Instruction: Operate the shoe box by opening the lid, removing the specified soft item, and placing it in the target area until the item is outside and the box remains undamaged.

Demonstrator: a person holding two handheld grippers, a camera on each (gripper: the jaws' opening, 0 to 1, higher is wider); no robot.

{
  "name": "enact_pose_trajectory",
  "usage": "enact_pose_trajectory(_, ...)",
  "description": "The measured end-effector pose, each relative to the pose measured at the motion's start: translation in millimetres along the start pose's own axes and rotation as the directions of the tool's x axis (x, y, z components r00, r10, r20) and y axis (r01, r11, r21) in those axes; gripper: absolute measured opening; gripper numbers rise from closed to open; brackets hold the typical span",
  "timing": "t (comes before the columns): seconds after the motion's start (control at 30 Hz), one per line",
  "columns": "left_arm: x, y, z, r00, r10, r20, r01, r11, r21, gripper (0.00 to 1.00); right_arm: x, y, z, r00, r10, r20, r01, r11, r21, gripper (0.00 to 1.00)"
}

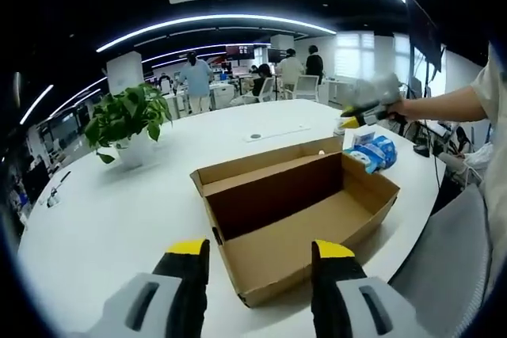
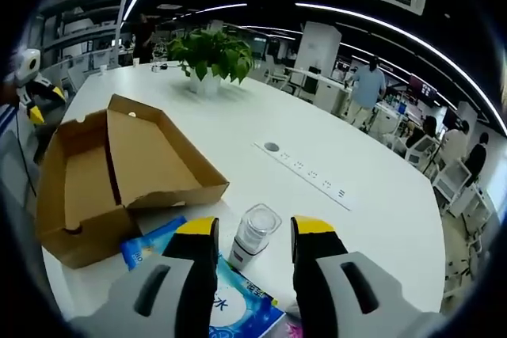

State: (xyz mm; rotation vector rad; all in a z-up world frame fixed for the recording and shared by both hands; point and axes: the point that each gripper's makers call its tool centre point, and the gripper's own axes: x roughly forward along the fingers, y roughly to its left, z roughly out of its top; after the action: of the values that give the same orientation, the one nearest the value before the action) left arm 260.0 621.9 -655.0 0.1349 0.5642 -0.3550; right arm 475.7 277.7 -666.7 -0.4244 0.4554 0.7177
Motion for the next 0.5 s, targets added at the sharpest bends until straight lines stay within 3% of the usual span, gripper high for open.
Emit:
enact_pose_trajectory(0.23, 4, 17.3, -16.4, 0.994, 0.080, -0.075, -0.085, 0.994, -0.064, 0.34, -3, 13, 10.2, 0.999, 0.043, -0.019, -0.043, 0.999, -0.028, 0.40)
enact_pose_trajectory(0.4, 10, 23.2, -28.1, 0.988, 0.094, -0.121, -0.110, 0.985, -0.131, 0.30, -3, 24, 24.9, 0.997, 0.080, -0.018, -0.081, 0.995, -0.053, 0.42)
enact_pose_trajectory(0.5, 15, 24.3, -33.9, 0.985, 0.102, -0.142, -0.119, 0.985, -0.121, 0.30, -1, 33, 33.3, 0.994, 0.109, -0.019, -0.110, 0.992, -0.065, 0.41)
